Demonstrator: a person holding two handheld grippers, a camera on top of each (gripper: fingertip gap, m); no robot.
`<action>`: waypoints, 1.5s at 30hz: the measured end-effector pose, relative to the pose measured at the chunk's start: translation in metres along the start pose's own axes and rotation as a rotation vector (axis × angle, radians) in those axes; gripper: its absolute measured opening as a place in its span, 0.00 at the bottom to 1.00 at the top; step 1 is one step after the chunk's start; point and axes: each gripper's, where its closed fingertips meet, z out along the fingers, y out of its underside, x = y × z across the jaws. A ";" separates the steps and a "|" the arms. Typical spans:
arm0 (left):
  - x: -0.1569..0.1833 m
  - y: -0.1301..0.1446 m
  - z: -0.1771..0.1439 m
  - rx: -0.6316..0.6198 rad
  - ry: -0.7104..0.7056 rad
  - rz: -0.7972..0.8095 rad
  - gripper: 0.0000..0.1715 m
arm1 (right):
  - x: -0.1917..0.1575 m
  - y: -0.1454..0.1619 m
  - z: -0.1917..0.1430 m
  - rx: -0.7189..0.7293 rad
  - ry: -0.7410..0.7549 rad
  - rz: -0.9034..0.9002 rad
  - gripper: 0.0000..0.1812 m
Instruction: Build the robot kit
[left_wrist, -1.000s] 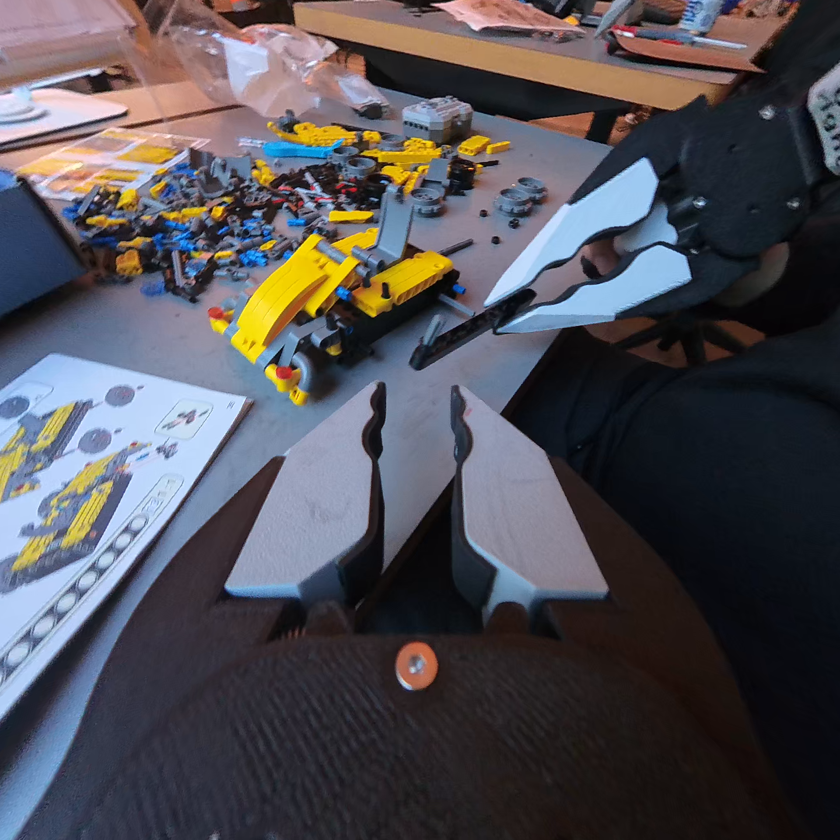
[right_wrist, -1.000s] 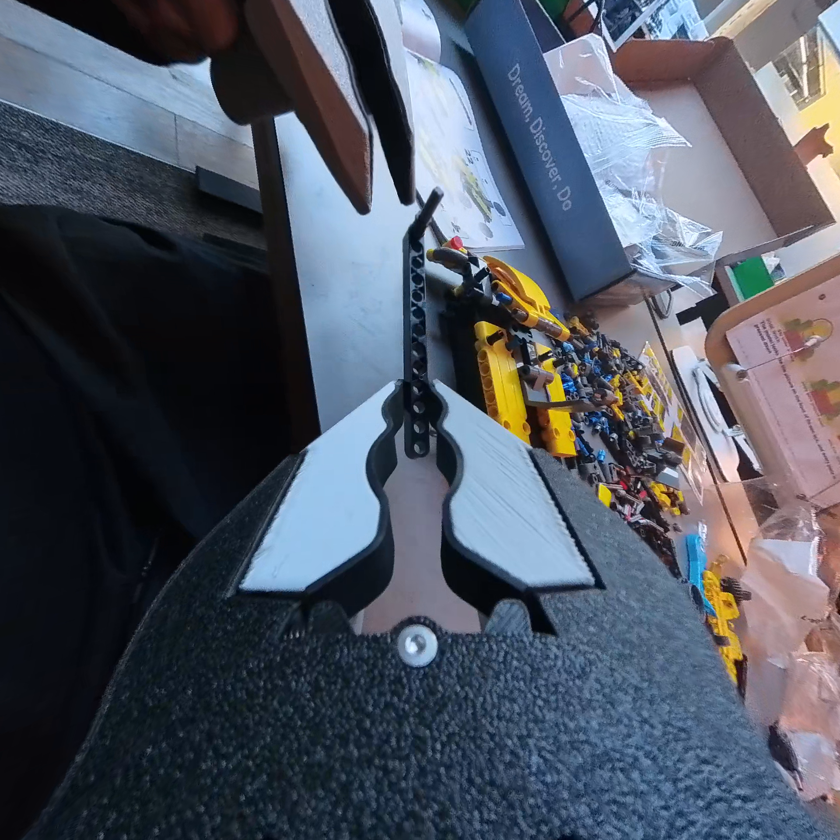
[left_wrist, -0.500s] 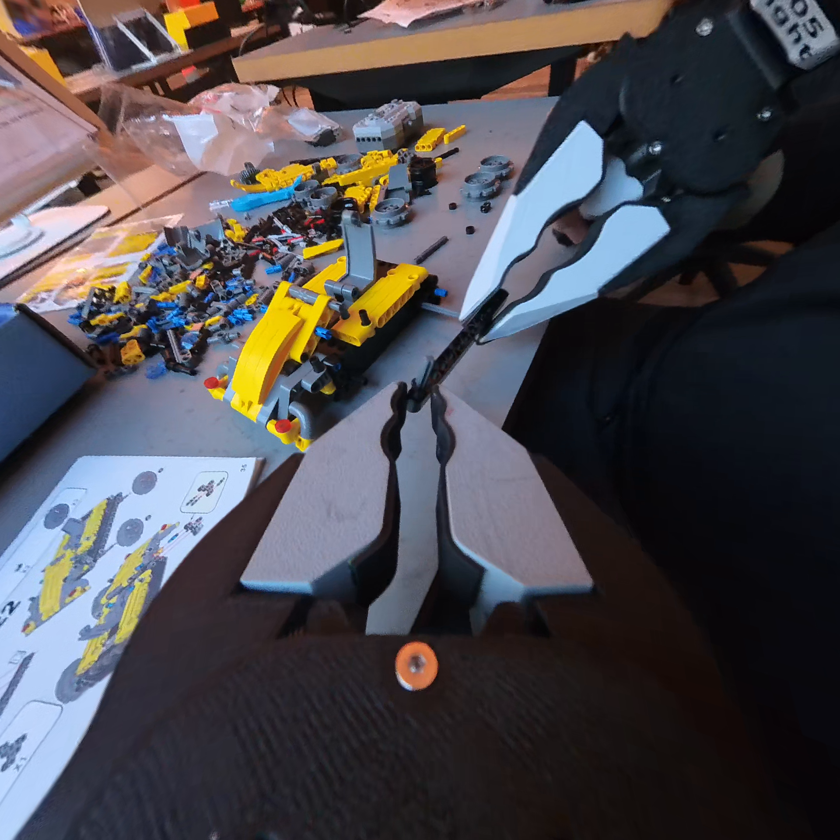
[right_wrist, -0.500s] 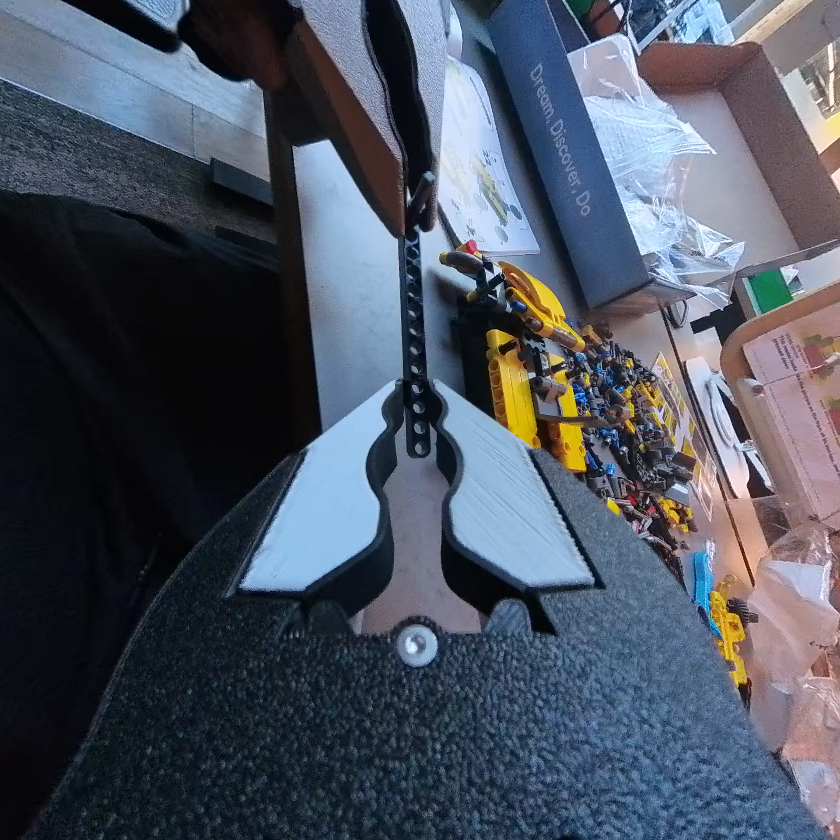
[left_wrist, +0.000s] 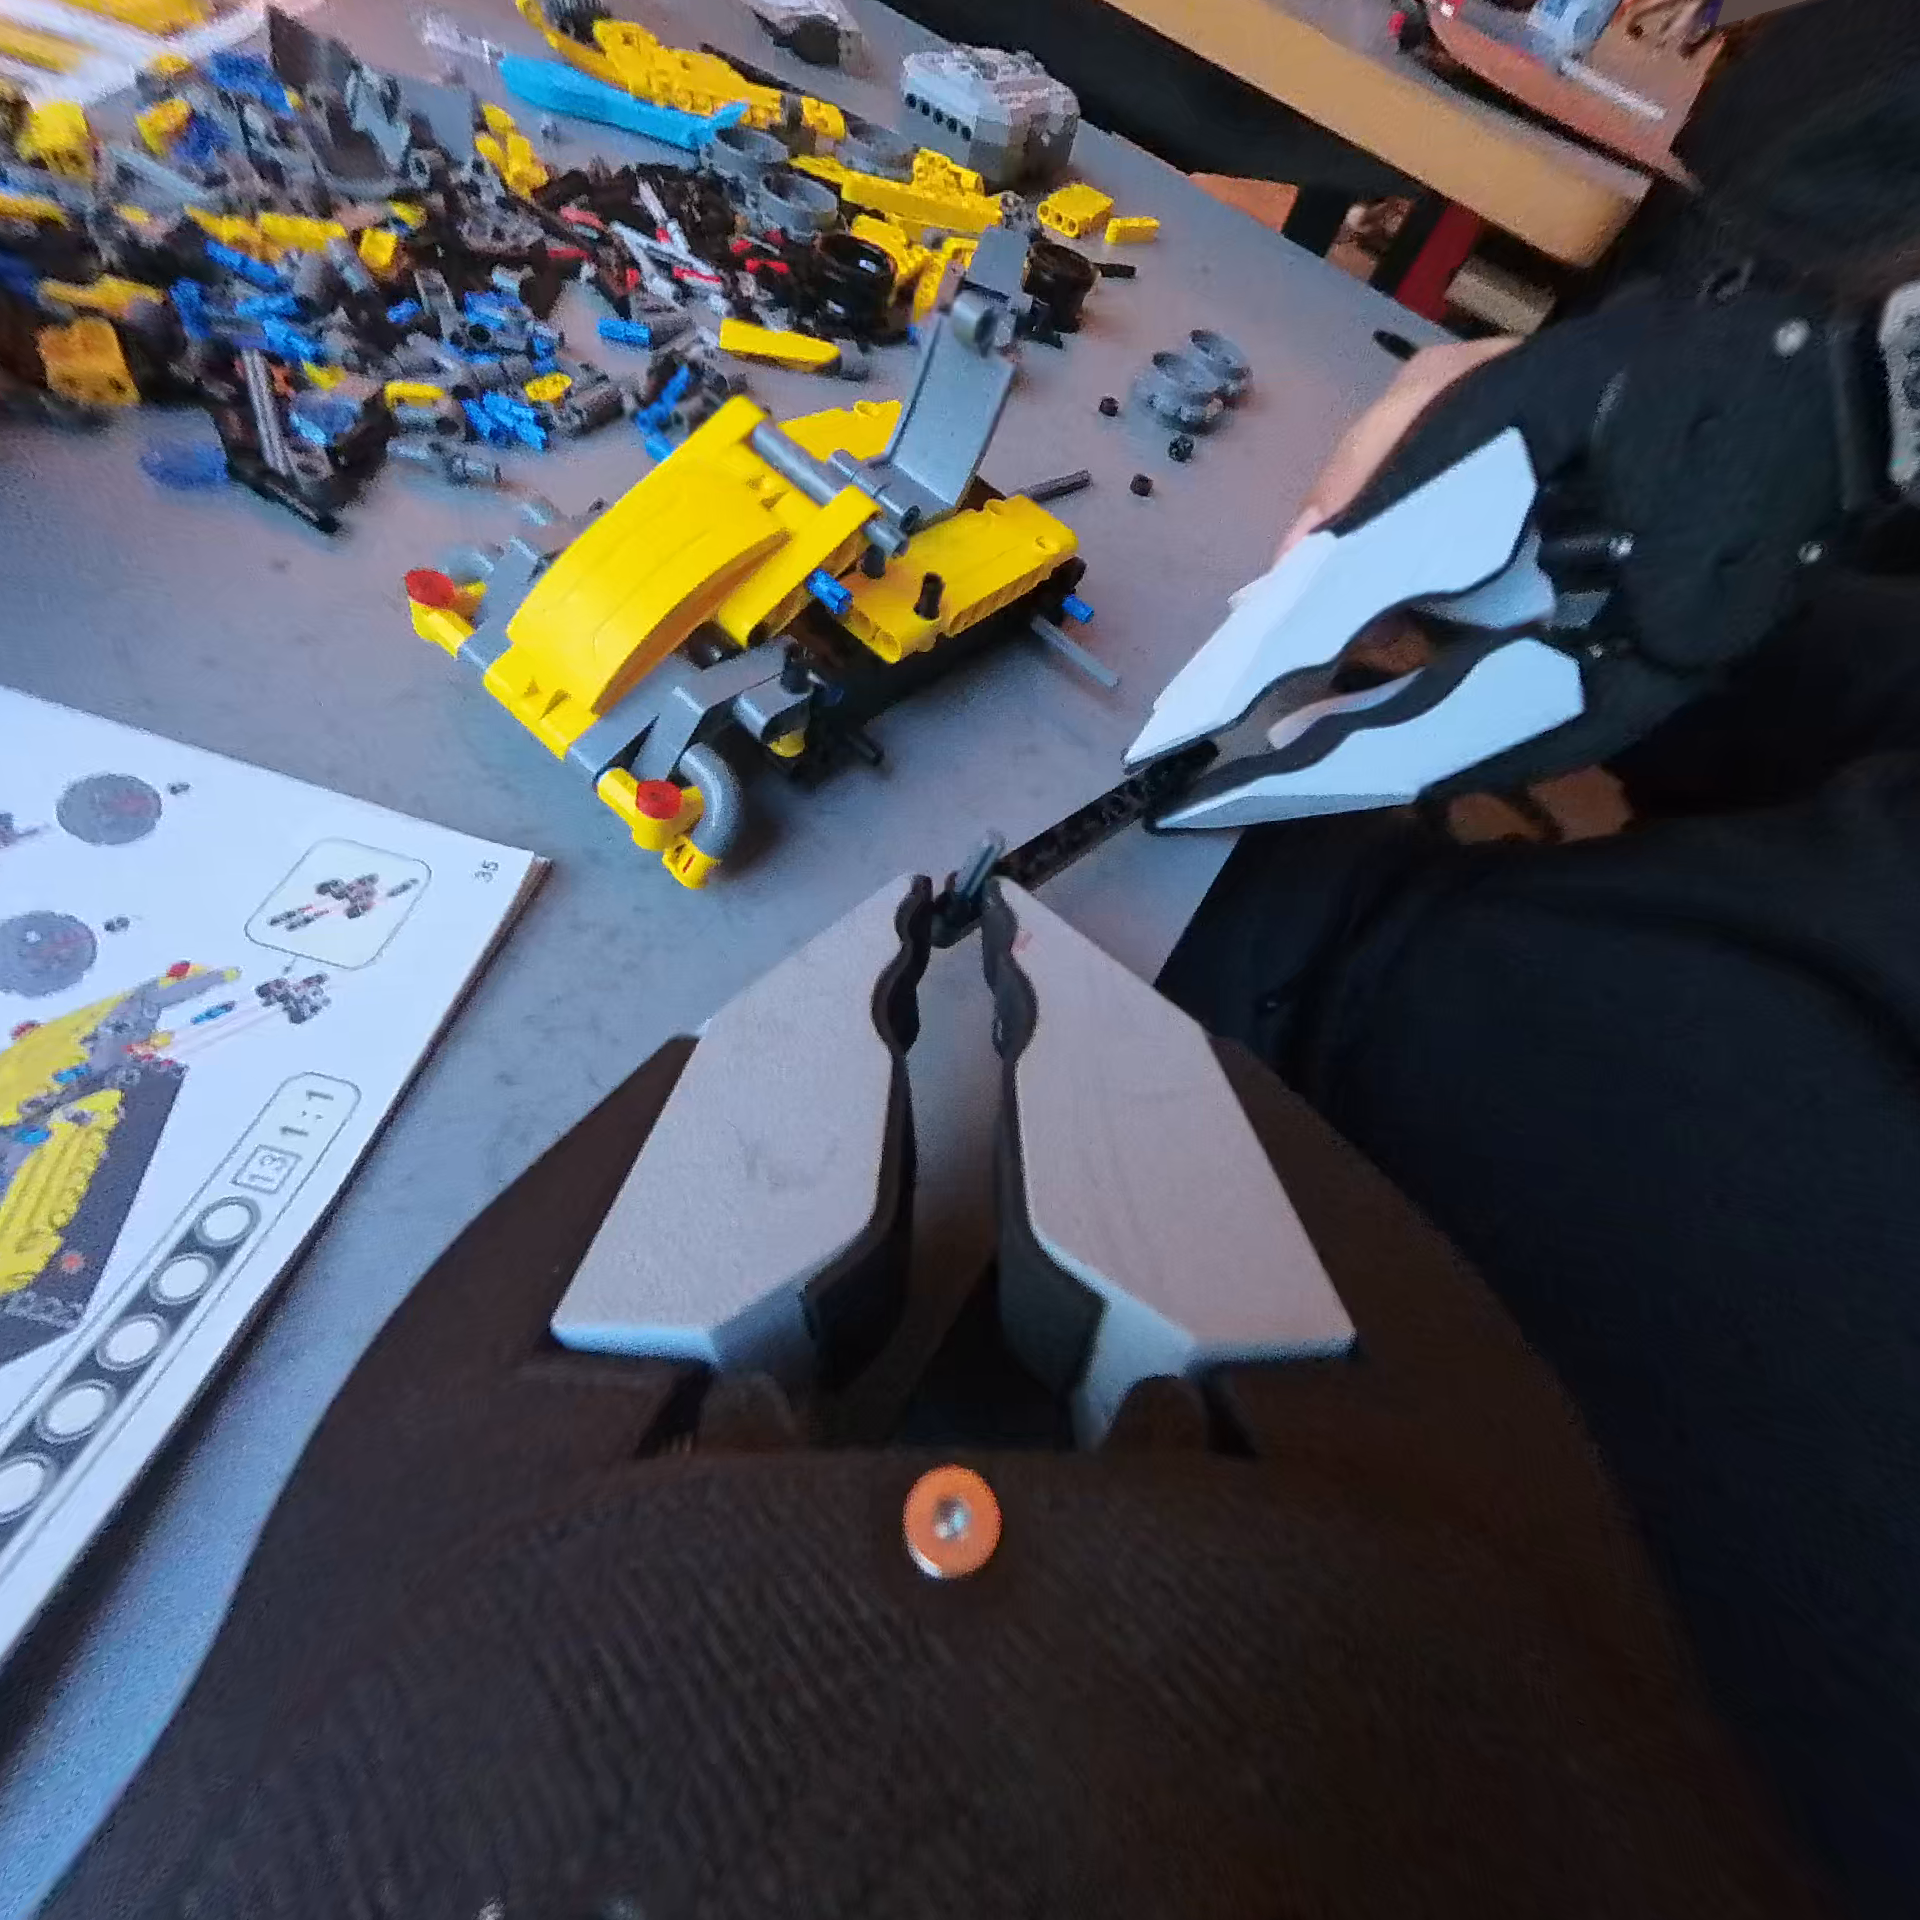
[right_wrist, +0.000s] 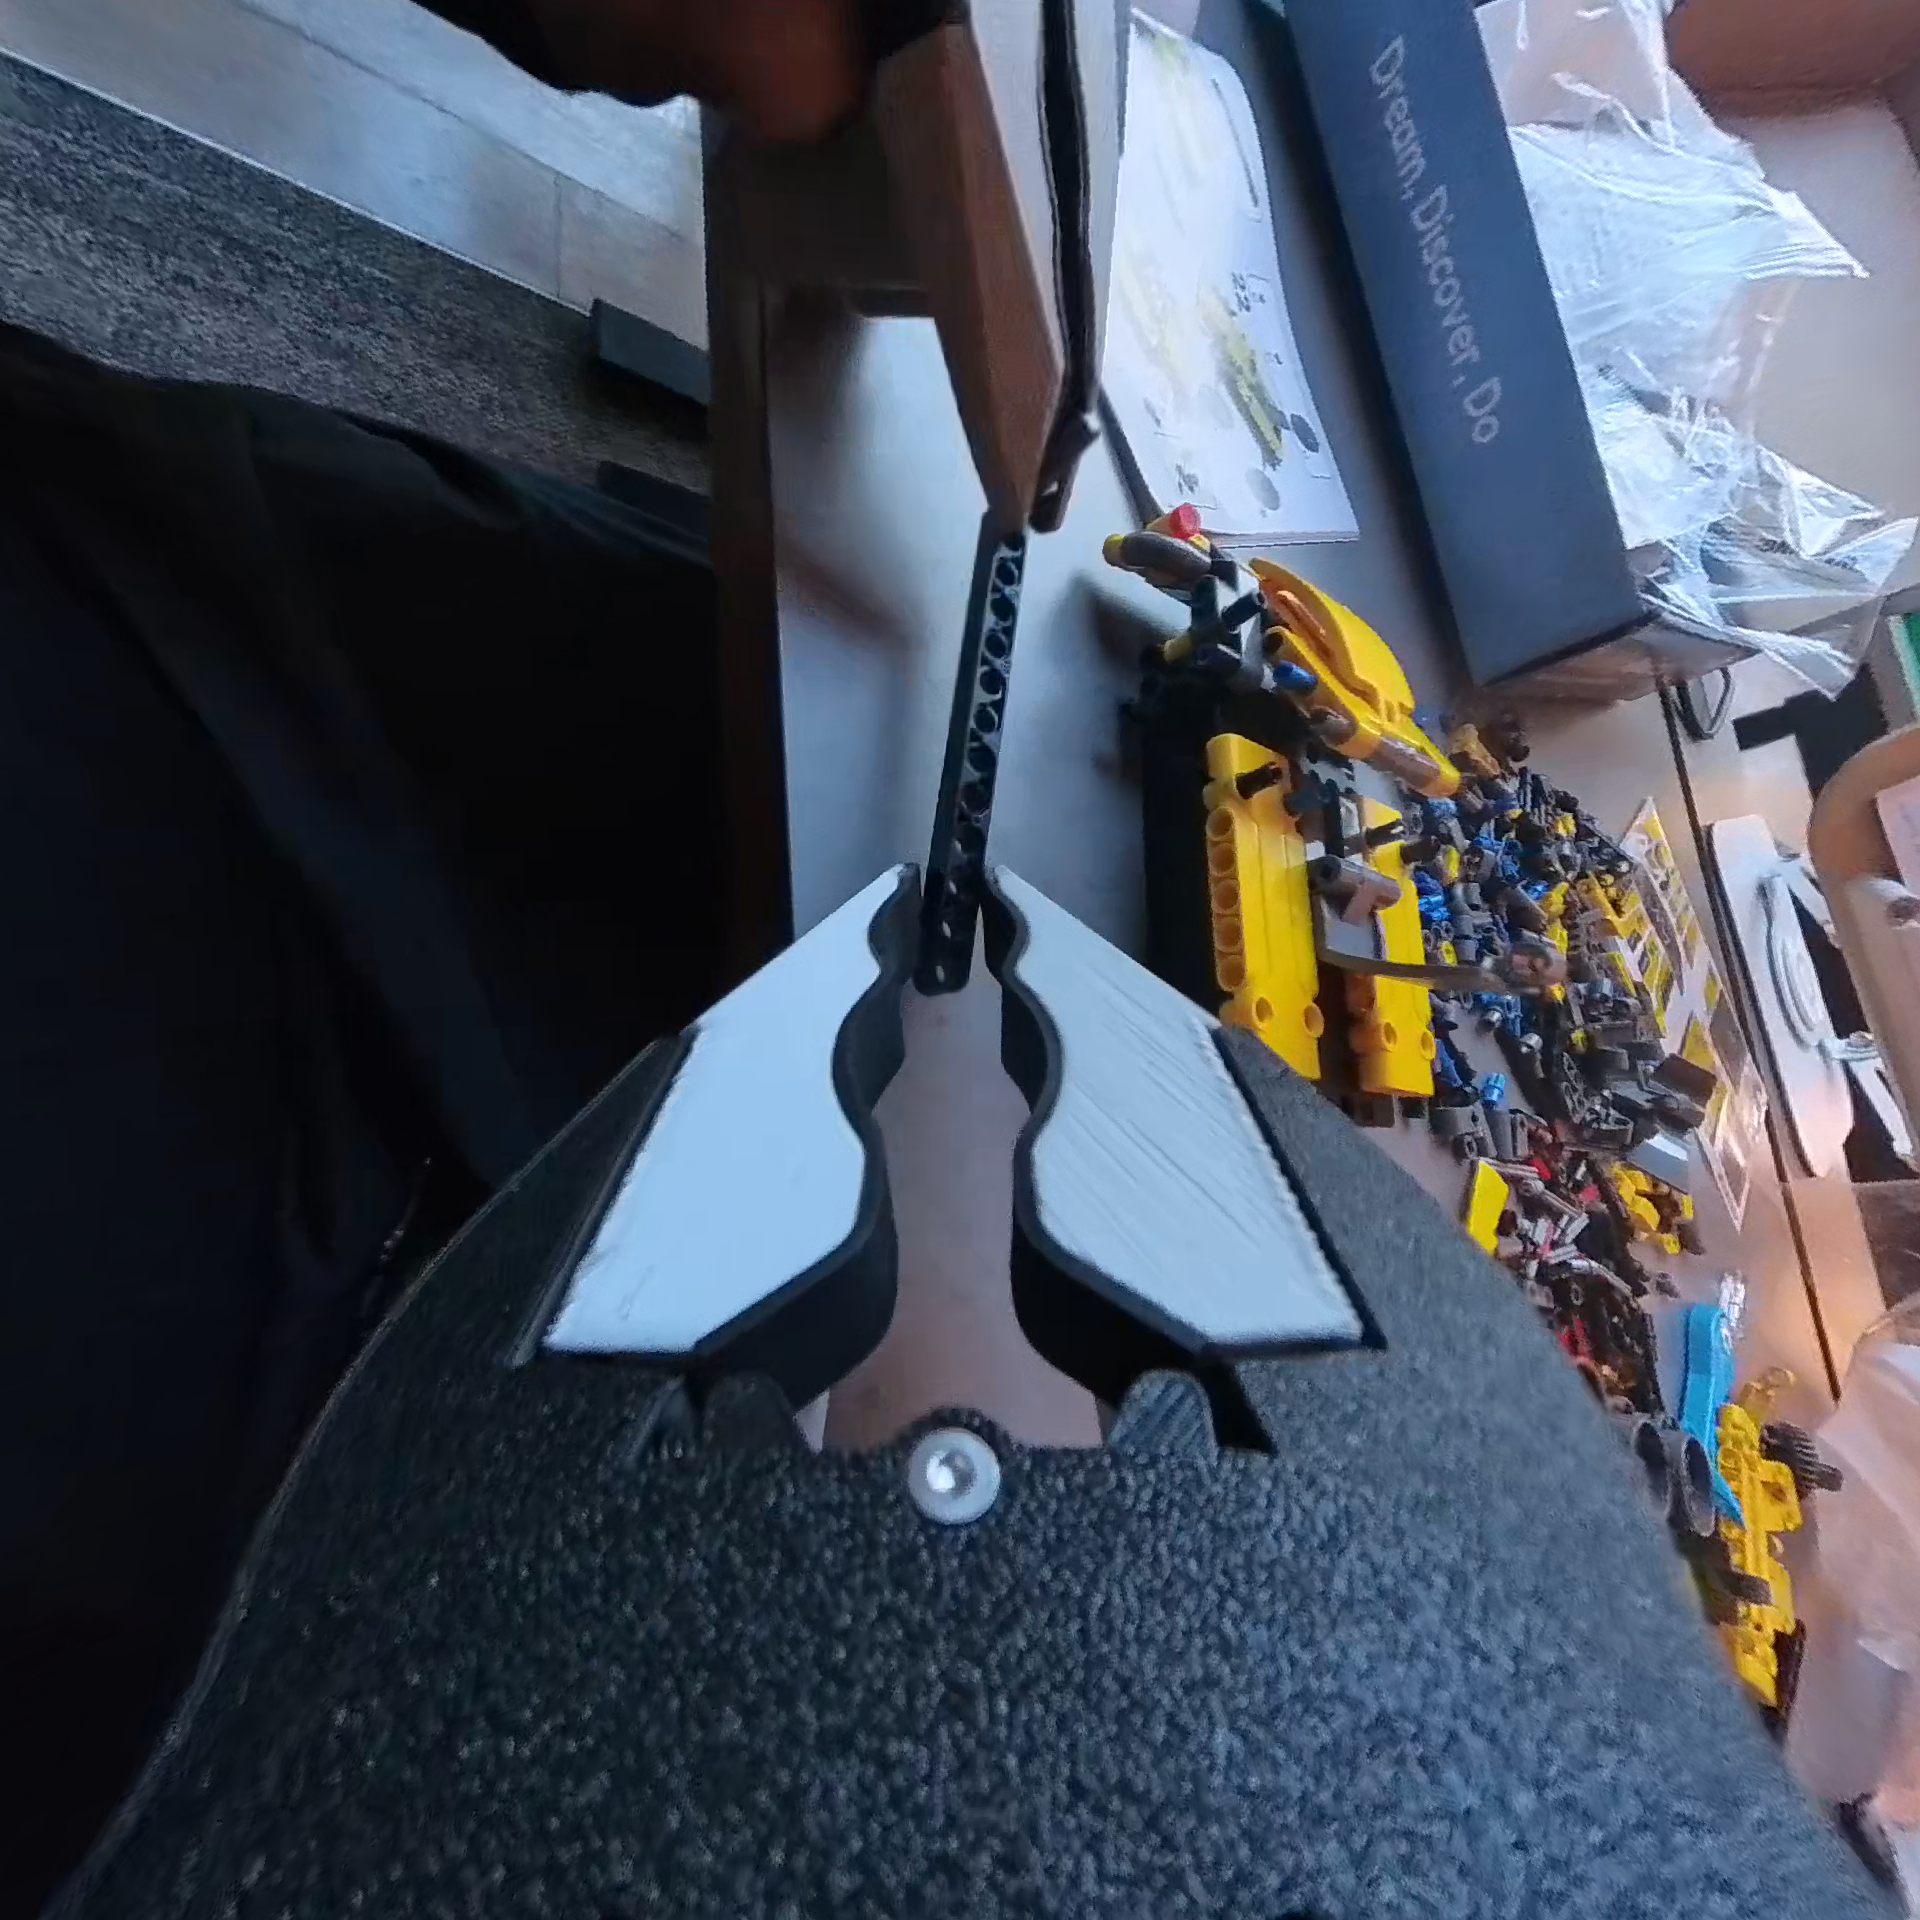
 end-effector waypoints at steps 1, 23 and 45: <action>-0.001 0.000 0.000 -0.005 0.011 -0.021 0.03 | -0.001 0.000 0.000 0.003 -0.001 -0.003 0.06; -0.023 -0.023 -0.034 0.203 -0.098 0.020 0.19 | 0.003 -0.023 -0.001 0.107 -0.508 0.804 0.04; 0.010 0.013 0.027 -0.326 -0.114 0.472 0.02 | 0.027 0.047 -0.044 -0.043 -0.137 0.703 0.10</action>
